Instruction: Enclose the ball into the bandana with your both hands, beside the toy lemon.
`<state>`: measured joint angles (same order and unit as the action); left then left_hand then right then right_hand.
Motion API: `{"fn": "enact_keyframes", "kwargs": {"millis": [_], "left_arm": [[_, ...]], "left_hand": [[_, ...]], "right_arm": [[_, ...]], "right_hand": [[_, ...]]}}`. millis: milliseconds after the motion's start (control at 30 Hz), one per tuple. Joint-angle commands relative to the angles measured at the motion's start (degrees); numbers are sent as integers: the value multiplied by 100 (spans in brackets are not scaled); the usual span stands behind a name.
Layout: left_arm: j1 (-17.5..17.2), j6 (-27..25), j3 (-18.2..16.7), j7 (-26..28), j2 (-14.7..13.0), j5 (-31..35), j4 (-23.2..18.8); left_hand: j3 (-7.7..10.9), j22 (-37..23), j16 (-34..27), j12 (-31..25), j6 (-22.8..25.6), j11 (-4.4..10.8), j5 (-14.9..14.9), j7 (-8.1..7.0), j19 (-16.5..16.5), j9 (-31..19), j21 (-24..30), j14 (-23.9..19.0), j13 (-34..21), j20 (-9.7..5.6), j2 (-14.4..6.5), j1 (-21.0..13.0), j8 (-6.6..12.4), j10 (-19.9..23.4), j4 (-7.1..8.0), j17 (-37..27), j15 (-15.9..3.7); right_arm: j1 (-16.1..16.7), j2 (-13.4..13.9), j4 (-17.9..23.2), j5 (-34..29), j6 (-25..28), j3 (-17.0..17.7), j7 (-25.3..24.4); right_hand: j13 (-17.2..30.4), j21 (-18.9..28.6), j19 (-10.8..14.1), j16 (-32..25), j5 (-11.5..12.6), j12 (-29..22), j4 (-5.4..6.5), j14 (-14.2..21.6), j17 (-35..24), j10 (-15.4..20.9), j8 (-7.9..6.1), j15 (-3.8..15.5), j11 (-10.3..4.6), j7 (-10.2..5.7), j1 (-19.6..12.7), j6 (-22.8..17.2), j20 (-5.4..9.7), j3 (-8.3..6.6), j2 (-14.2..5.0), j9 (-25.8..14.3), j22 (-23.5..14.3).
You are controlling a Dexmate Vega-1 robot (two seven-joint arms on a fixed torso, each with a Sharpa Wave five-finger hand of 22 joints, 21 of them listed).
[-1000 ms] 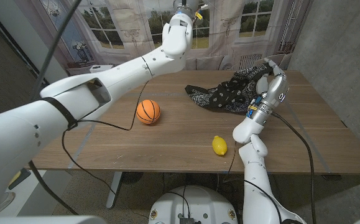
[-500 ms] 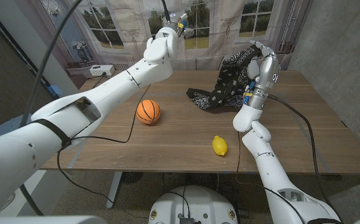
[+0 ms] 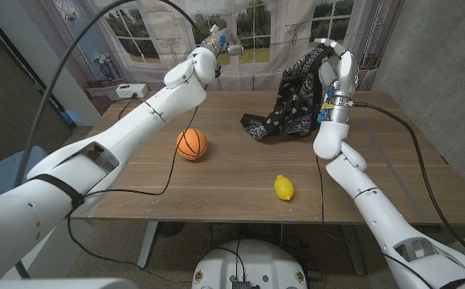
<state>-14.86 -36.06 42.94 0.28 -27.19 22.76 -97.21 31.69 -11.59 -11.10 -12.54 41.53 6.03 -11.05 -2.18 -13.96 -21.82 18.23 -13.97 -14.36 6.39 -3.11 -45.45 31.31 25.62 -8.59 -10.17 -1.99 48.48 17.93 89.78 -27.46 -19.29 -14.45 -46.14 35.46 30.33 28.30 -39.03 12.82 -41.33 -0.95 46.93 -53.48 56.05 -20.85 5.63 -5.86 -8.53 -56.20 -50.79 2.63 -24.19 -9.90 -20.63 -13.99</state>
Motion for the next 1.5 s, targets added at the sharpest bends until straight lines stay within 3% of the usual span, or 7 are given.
{"fn": "enact_keyframes", "kwargs": {"millis": [33, 67, 200, 633, 833, 1033, 1500], "left_arm": [[-239, 797, -447, 21, -228, -1311, 111], [-239, 873, -493, -32, -248, -1440, 158], [-256, 926, -459, 43, -322, -1524, 110], [-144, 1448, -304, -11, -332, -1813, 592], [-15, 1779, -230, -245, -286, -2003, 1031], [164, 2242, -140, -623, -260, -2172, 1475], [635, 3453, 88, -1924, -234, -2500, 2558]], "left_hand": [[-105, -24, 28, -21, -249, -39, 46, -138, 58, 194, -22, 94, 0, 40, -15, 90, -296, -104, 14, -19, 64], [-115, -25, 28, -14, -272, -65, 49, -139, 68, 212, -25, 100, 1, 52, -18, 96, -323, -129, 15, -20, 70], [-157, -30, 39, -6, -313, -116, 53, -147, 157, 288, -57, 168, 0, 117, -41, 135, -415, -192, 32, -26, 141], [-205, -37, 38, -4, -343, -130, 52, -183, 191, 404, -66, 210, 7, 136, -72, 152, -543, -255, 23, -24, 165], [-254, -41, 45, 12, -511, -135, 57, -225, 212, 494, -71, 266, 13, 150, -70, 169, -702, -350, 11, -22, 216], [-326, -42, 55, 38, -613, -160, 79, -249, 261, 575, -90, 334, 23, 183, -11, 206, -827, -474, -2, -21, 256], [-799, -45, 65, 64, -1109, -248, 67, -667, 478, 888, -184, 673, 61, 266, 387, 658, -1375, -878, 95, -45, 435]], "right_arm": [[-116, 1232, 1108, 1734, 766, -191, 1787], [-171, 1582, 1399, 2163, 1007, -72, 2466], [-315, 2076, 1857, 2984, 1429, 168, 3370], [-655, 2729, 2737, 3367, 2593, 370, 3737], [-891, 2855, 2675, 4127, 2543, 464, 4270], [-1251, 2859, 2603, 4335, 2565, 363, 4333], [-1909, 2887, 2085, 5402, 2431, 287, 5018]], "right_hand": [[-8, 53, -29, 63, 41, 1, 152, -60, -23, -507, -45, 744, -503, -249, 69, -266, 294, -118, -19, -54, -20], [-17, 60, -50, 102, 47, 8, 158, -95, -26, -506, -41, 741, -519, -258, 77, -269, 301, -116, -7, -55, -19], [-45, 77, -113, 210, 66, 47, 194, -185, -25, -552, -26, 736, -552, -283, 112, -235, 292, -106, 12, -89, -17], [-9, 133, -183, 340, 121, 32, 199, -230, -68, -559, -30, 746, -547, -279, 109, -273, 291, -94, 46, -153, -6], [-7, 160, -204, 394, 147, 34, 197, -253, -91, -561, -27, 741, -559, -295, 108, -282, 294, -78, 70, -181, -1], [-52, 192, -216, 453, 174, 60, 210, -271, -105, -551, -12, 744, -498, -297, 113, -286, 293, -69, 67, -194, 5], [-7, 249, -271, 589, 223, 31, 230, -332, -131, -532, 17, 739, -481, -313, 126, -306, 291, -34, 90, -223, 22]]}}
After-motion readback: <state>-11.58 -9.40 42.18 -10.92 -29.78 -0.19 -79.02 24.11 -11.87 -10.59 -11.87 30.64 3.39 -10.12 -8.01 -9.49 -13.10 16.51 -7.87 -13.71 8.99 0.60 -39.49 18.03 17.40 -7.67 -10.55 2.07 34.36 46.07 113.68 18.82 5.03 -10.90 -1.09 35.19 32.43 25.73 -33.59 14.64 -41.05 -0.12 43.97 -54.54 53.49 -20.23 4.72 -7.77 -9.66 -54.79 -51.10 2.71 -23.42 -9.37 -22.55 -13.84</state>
